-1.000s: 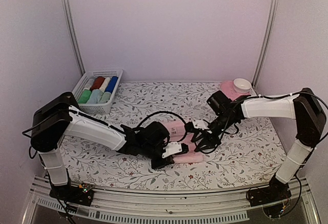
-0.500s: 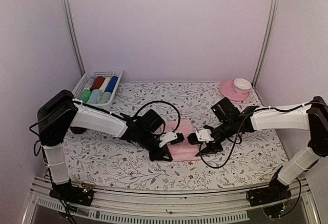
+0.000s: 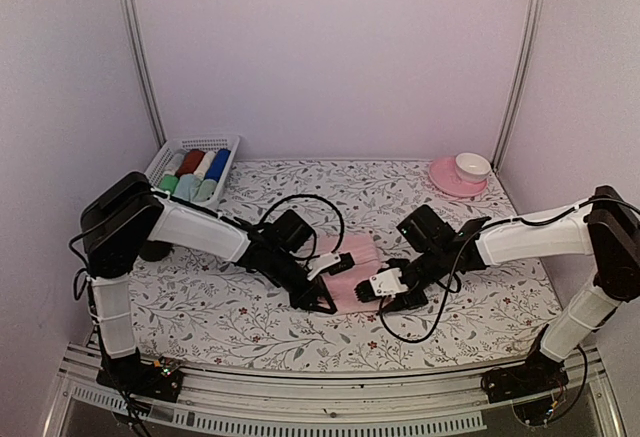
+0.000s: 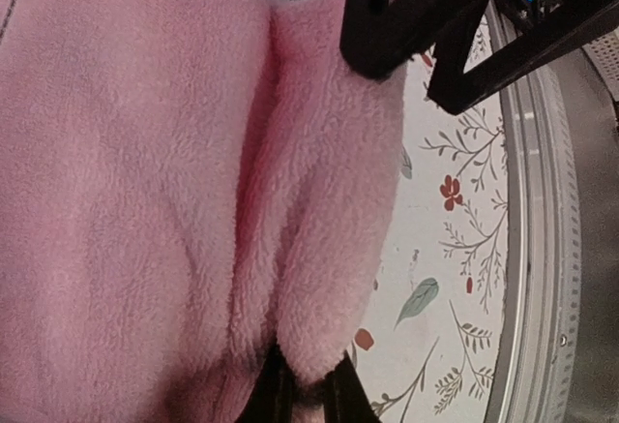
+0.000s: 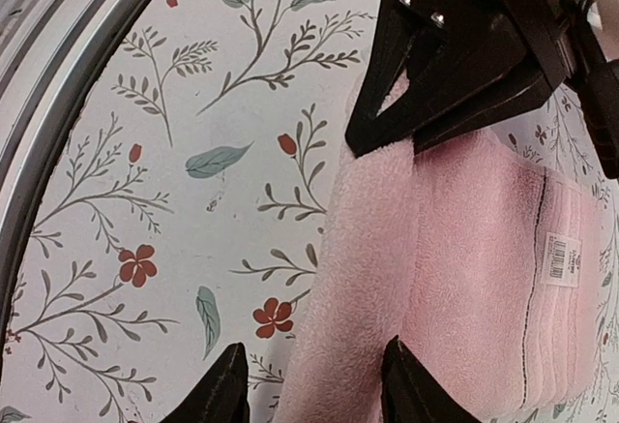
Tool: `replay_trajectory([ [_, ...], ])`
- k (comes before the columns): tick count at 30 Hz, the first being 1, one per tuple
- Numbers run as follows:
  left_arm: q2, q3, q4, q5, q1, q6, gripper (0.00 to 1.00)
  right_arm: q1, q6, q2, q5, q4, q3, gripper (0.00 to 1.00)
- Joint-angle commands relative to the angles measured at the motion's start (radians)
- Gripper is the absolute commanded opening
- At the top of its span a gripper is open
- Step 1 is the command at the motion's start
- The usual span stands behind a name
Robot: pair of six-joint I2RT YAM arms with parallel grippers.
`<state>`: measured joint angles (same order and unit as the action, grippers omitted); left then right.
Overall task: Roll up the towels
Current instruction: Roll the towel at the center of the board.
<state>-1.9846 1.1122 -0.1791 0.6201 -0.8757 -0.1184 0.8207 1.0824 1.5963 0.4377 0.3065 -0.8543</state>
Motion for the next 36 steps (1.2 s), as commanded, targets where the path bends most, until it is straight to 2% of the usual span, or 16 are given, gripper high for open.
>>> replay_trajectory([
  [1,-0.048,-0.005,-0.034,-0.009,0.018,0.016,0.00,0.009,0.000,0.032,-0.049,-0.030,0.009,0.44],
  [11,-0.054,-0.009,-0.041,0.010,0.030,0.011,0.00,0.010,-0.038,0.091,-0.153,-0.079,-0.002,0.28],
  [15,-0.048,-0.011,-0.044,0.011,0.034,0.011,0.04,0.011,-0.058,0.118,-0.187,-0.093,-0.010,0.23],
  [17,-0.036,-0.009,-0.044,0.003,0.038,0.015,0.10,0.009,-0.059,0.132,-0.190,-0.088,-0.014,0.20],
  [20,0.001,-0.014,-0.031,-0.030,0.039,0.028,0.29,0.010,-0.059,0.149,-0.167,-0.042,-0.036,0.12],
  [25,0.148,-0.046,0.017,-0.146,0.011,0.019,0.48,0.008,-0.056,0.152,-0.072,0.056,-0.081,0.07],
  [30,0.300,-0.161,0.156,-0.333,-0.074,-0.064,0.58,-0.017,-0.051,0.182,0.057,0.204,-0.165,0.07],
  [36,0.378,-0.300,0.324,-0.524,-0.192,-0.176,0.59,-0.079,-0.042,0.297,0.245,0.432,-0.329,0.07],
])
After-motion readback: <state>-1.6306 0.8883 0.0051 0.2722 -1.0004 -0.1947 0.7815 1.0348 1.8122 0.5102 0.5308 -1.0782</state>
